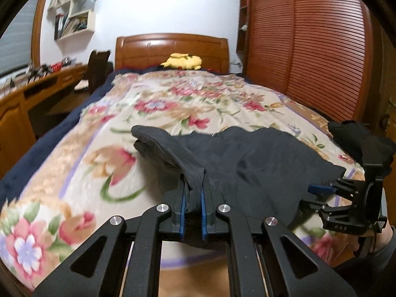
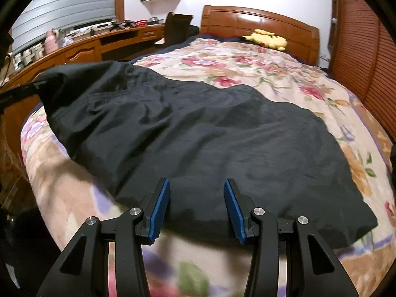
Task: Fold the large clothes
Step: 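Grasp the jacket end with the left tool and fold it over the bundle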
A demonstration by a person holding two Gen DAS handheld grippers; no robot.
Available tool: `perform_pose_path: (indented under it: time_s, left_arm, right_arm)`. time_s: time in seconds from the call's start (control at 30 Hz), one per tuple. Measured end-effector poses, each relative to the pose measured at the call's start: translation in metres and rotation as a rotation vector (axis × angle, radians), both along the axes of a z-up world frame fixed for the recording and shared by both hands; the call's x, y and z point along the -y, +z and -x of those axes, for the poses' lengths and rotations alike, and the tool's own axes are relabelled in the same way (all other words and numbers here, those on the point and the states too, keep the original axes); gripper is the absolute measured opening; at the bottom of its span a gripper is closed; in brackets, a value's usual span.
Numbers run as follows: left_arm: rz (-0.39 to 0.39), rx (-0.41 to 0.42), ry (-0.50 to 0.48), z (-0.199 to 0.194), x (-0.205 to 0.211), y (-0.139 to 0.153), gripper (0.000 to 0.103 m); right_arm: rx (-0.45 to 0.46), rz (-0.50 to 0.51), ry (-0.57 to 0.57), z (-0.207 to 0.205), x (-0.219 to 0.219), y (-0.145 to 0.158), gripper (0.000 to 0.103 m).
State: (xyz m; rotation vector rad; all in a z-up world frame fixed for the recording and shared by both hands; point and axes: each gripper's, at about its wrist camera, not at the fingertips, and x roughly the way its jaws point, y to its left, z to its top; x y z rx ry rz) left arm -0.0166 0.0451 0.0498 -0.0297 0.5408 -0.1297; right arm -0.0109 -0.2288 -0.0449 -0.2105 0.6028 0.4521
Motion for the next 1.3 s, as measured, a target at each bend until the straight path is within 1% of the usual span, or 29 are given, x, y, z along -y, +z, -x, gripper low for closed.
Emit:
perform_pose_path:
  time_s: [0.23, 0.37, 0.53, 0.63, 0.7, 0.8, 0.97, 1.07, 1.13, 1.17, 1.23, 1.27, 1.3]
  left_arm:
    - [-0.059, 0.053, -0.058, -0.009, 0.055, 0.032, 0.009]
    - [-0.101, 0.068, -0.116, -0.018, 0.101, 0.044, 0.009]
    - [-0.163, 0.040, -0.201, -0.041, 0.167, 0.060, 0.009]
    - [-0.170, 0.025, -0.253, -0.049, 0.202, 0.066, 0.009]
    - [-0.183, 0.014, -0.280, -0.052, 0.221, 0.063, 0.009]
    - [-0.179, -0.021, -0.308, -0.053, 0.240, 0.048, 0.009]
    - [-0.184, -0.052, -0.311, -0.052, 0.246, 0.023, 0.009]
    - [-0.189, -0.066, -0.306, -0.048, 0.245, 0.016, 0.010]
    - [-0.190, -0.059, -0.297, -0.043, 0.242, 0.018, 0.015]
    - [-0.185, -0.047, -0.296, -0.039, 0.241, 0.020, 0.020]
    - [-0.152, -0.011, -0.295, -0.027, 0.233, 0.027, 0.031]
    - [-0.137, -0.001, -0.299, -0.023, 0.230, 0.030, 0.043]
    - [-0.114, 0.012, -0.306, -0.016, 0.224, 0.033, 0.048]
  right_arm:
    - [0.026, -0.008, -0.056, 0.011, 0.042, 0.006, 0.047]
    - [0.038, -0.011, -0.093, 0.021, 0.068, 0.008, 0.047]
    - [0.062, -0.056, -0.142, 0.034, 0.103, 0.018, 0.047]
    - [0.064, -0.079, -0.172, 0.041, 0.122, 0.020, 0.047]
    - [0.064, -0.091, -0.185, 0.043, 0.129, 0.021, 0.047]
    - [0.068, -0.097, -0.197, 0.043, 0.138, 0.021, 0.047]
    - [0.055, -0.101, -0.226, 0.041, 0.153, 0.019, 0.047]
    - [0.051, -0.105, -0.238, 0.041, 0.154, 0.020, 0.047]
    - [0.050, -0.113, -0.242, 0.041, 0.155, 0.022, 0.047]
    - [0.051, -0.118, -0.242, 0.041, 0.155, 0.024, 0.047]
    - [0.056, -0.130, -0.238, 0.041, 0.155, 0.027, 0.047]
    - [0.059, -0.136, -0.236, 0.042, 0.153, 0.029, 0.047]
    - [0.061, -0.141, -0.233, 0.040, 0.153, 0.028, 0.047]
